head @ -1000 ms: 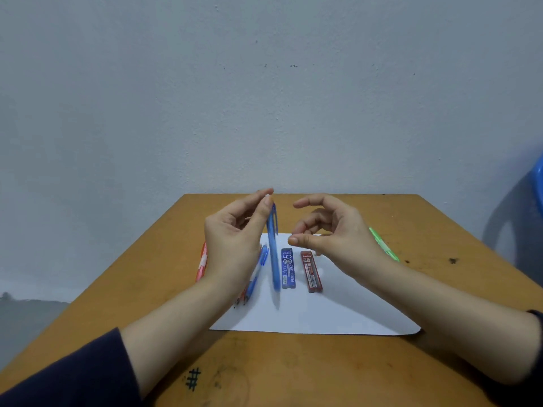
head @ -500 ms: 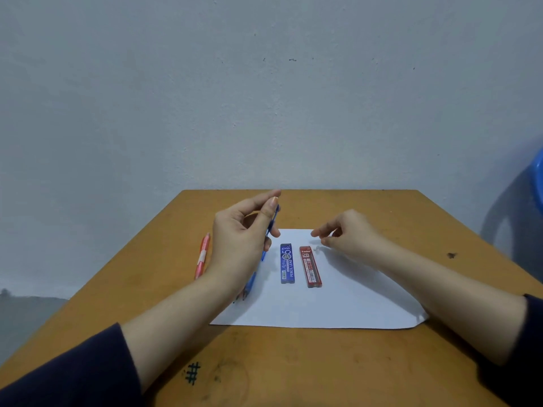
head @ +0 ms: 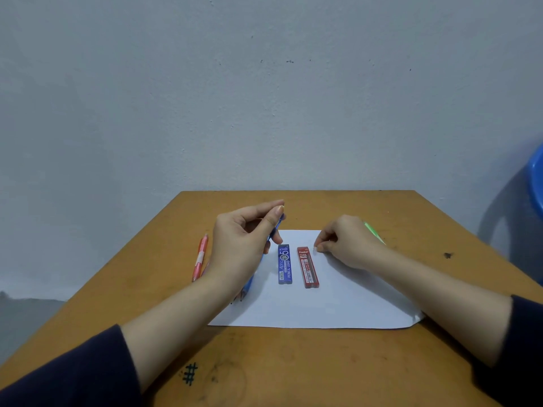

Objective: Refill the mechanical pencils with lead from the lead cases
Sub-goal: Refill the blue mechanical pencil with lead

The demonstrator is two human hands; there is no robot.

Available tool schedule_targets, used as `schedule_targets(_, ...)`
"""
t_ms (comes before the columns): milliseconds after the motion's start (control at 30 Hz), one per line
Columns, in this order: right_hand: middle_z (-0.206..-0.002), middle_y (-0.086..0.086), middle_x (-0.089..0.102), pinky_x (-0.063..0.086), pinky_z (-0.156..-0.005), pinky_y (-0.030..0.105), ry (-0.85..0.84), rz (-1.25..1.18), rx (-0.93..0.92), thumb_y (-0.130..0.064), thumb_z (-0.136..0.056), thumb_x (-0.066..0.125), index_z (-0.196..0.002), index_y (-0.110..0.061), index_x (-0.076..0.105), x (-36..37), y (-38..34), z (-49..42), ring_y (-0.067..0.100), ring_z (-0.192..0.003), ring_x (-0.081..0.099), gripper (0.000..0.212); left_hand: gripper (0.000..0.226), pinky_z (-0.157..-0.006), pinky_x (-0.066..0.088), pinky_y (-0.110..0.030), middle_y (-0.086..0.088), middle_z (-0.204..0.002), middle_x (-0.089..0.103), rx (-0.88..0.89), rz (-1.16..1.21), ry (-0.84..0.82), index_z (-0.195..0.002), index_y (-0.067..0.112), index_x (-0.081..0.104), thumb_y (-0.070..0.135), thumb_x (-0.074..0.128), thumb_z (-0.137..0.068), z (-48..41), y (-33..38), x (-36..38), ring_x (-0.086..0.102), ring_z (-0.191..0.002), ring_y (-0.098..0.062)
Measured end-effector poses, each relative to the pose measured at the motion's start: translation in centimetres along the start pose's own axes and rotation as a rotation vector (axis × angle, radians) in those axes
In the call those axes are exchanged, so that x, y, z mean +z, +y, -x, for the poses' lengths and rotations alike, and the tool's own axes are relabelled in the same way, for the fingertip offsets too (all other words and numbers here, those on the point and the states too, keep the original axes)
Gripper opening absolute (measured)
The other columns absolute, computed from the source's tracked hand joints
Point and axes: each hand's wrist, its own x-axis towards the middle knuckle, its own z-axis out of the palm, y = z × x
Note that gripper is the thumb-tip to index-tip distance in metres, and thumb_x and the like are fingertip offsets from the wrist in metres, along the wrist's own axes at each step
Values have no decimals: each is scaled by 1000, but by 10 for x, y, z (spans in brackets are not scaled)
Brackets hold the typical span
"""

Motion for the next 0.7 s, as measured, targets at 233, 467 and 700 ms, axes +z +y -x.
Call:
schedule_targets(233, -83, 2, 69, 33, -55, 1, 151, -93, -26, -7, -87, 63, -91, -12, 76, -3, -3, -6, 2, -67, 49, 13, 13, -51, 45, -21, -10, -69, 70, 9, -33, -20, -96, 20, 74, 17, 66, -86, -2, -5, 0, 59, -59, -15)
schedule_targets(467, -71, -11, 60, 37, -62, 6, 371, -276, -204, -9, -85, 67, -85, -15, 76, -6, -23, 8, -5, -64, 52, 10, 11, -52, 44, -25, -6, -61, 69, -13, -100, -59, -93, 16, 76, 16, 72, -83, -5, -11, -2, 59, -56, -15)
schedule_targets(700, -73, 0, 66, 38, -63, 7, 587, -254, -492, -9, -80, 65, -81, -11, 74, -8, -27, 10, 2, -71, 55, 9, 10, -49, 43, -21, -4, -61, 70, 0, -103, -89, -89, 14, 77, 13, 75, -80, -3, -10, -1, 64, -57, -14)
